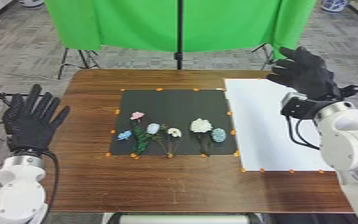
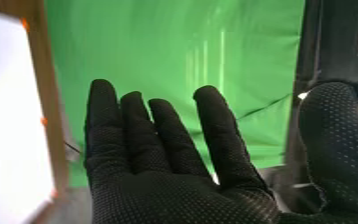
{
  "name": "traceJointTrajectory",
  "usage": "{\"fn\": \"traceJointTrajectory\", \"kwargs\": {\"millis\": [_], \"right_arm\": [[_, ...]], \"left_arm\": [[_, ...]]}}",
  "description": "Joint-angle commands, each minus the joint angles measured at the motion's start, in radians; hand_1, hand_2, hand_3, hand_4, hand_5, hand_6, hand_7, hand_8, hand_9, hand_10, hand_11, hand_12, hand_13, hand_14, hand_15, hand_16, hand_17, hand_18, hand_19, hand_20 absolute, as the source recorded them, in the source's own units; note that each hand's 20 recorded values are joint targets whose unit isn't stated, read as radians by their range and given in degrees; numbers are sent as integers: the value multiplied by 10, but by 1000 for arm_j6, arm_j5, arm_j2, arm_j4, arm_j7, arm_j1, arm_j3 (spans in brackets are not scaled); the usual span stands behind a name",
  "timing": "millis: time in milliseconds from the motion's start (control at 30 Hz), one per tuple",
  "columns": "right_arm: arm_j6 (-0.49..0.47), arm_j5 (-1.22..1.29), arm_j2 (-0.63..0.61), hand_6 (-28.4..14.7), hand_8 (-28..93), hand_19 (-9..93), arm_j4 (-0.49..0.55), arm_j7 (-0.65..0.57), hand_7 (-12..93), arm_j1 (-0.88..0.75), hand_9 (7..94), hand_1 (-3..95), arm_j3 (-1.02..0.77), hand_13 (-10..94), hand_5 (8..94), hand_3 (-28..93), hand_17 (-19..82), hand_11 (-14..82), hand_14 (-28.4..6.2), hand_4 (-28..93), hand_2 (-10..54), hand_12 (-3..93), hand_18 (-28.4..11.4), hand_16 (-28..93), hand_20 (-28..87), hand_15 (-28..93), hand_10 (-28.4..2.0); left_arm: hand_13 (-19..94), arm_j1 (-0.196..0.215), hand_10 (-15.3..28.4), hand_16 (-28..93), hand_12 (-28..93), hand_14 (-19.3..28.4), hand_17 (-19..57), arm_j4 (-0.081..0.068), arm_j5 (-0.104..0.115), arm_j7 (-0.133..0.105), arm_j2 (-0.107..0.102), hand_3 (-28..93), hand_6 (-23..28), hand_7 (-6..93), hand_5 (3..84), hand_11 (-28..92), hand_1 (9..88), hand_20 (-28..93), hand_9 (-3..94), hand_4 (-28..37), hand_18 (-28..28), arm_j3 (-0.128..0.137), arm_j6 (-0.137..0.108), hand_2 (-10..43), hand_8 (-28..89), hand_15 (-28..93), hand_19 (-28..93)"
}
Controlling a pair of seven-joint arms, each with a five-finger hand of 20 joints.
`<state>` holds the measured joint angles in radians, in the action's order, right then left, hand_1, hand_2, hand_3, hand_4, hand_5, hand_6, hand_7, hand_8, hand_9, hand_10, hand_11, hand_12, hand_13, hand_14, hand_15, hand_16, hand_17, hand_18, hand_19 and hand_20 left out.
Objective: Arrange flowers
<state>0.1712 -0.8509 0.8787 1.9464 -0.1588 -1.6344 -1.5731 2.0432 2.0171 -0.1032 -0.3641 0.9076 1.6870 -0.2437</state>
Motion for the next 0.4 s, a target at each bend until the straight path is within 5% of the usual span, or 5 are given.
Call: {"fn": "traceJointTrajectory", "kwargs": {"millis": [33, 133, 400], "right_arm": [[-5, -31, 8, -37, -82, 364, 6, -31, 109, 2, 334, 193, 14, 247, 376, 723, 134, 25, -166, -240, 85, 141, -175, 177, 161, 153, -171], [2, -25, 13, -37, -82, 366, 9, -48, 109, 13, 334, 195, 19, 248, 378, 722, 133, 26, -166, -240, 86, 141, -176, 179, 162, 154, -171], [-5, -23, 17, -40, -82, 370, 9, -51, 108, 44, 333, 196, 33, 249, 381, 722, 131, 28, -167, -238, 90, 140, -178, 180, 165, 157, -172]], "left_arm": [[142, 0, 108, -58, 15, 77, -34, 1, 2, -2, 9, 720, 41, 93, 296, 130, 213, 113, 183, -283, 103, -1, 9, 133, -99, 116, 235], [145, -3, 109, -57, 14, 78, -33, 4, 3, -24, 5, 722, 43, 93, 302, 133, 218, 113, 187, -283, 102, -16, -7, 131, -97, 118, 233], [152, -7, 104, -58, 12, 78, -33, 8, -3, -28, 6, 730, 43, 101, 314, 135, 229, 115, 182, -283, 103, -24, -8, 125, -96, 129, 236]]}}
